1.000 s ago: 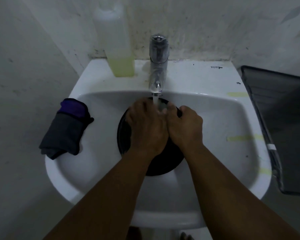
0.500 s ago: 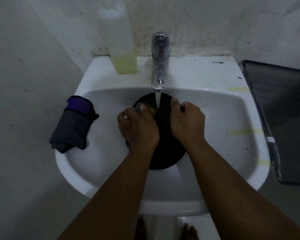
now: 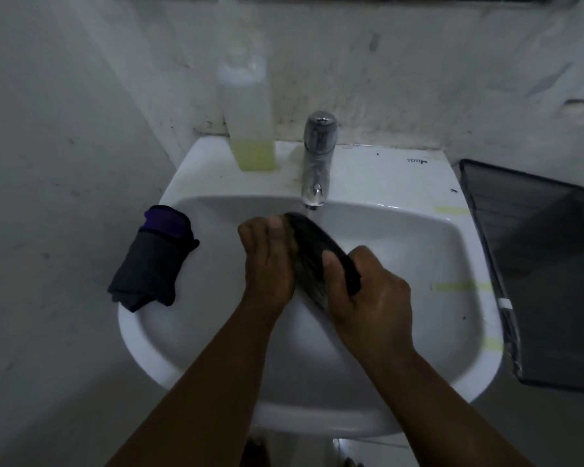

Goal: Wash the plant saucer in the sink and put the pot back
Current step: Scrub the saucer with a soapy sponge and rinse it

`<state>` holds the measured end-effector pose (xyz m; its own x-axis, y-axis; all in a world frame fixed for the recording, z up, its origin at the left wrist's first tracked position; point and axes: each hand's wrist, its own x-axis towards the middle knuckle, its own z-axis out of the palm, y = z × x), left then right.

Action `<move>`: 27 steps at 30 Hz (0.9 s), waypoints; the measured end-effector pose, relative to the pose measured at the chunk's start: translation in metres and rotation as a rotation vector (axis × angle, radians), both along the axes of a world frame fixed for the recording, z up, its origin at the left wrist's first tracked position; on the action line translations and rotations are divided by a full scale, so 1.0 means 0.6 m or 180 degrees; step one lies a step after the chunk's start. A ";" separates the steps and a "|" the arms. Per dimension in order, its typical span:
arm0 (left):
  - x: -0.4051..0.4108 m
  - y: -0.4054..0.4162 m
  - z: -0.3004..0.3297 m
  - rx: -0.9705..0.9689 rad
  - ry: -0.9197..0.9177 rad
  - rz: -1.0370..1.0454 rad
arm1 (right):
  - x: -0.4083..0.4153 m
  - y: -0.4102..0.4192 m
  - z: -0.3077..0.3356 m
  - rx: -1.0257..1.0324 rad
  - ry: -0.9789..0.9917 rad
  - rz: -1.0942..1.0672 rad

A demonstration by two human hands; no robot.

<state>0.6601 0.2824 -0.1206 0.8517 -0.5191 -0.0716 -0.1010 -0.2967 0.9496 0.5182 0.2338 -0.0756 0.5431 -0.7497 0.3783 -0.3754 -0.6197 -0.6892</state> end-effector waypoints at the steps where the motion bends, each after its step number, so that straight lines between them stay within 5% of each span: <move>1: 0.000 0.000 0.009 -0.0032 0.0177 0.0100 | -0.004 0.000 -0.004 -0.0155 0.0022 0.0137; 9: 0.038 0.016 0.016 -0.0309 0.1126 0.0334 | -0.005 -0.027 -0.035 -0.0630 0.0306 0.1472; 13: 0.048 0.025 0.022 -0.0326 0.0823 -0.0094 | 0.003 -0.042 -0.029 -0.0545 0.0664 0.1899; 18: 0.049 0.032 0.037 -0.0617 0.1270 0.0191 | 0.007 -0.047 -0.018 -0.0319 0.1092 0.2310; 22: 0.055 0.030 0.038 -0.0078 0.1224 -0.0292 | -0.001 -0.043 -0.035 -0.0477 0.1663 0.2645; 24: 0.050 0.021 0.033 0.0392 0.0888 -0.0575 | -0.003 -0.040 -0.043 -0.0108 0.1979 0.2734; 27: 0.034 0.004 0.023 0.0707 0.0622 -0.0644 | 0.007 -0.049 -0.037 0.1295 0.2383 0.2563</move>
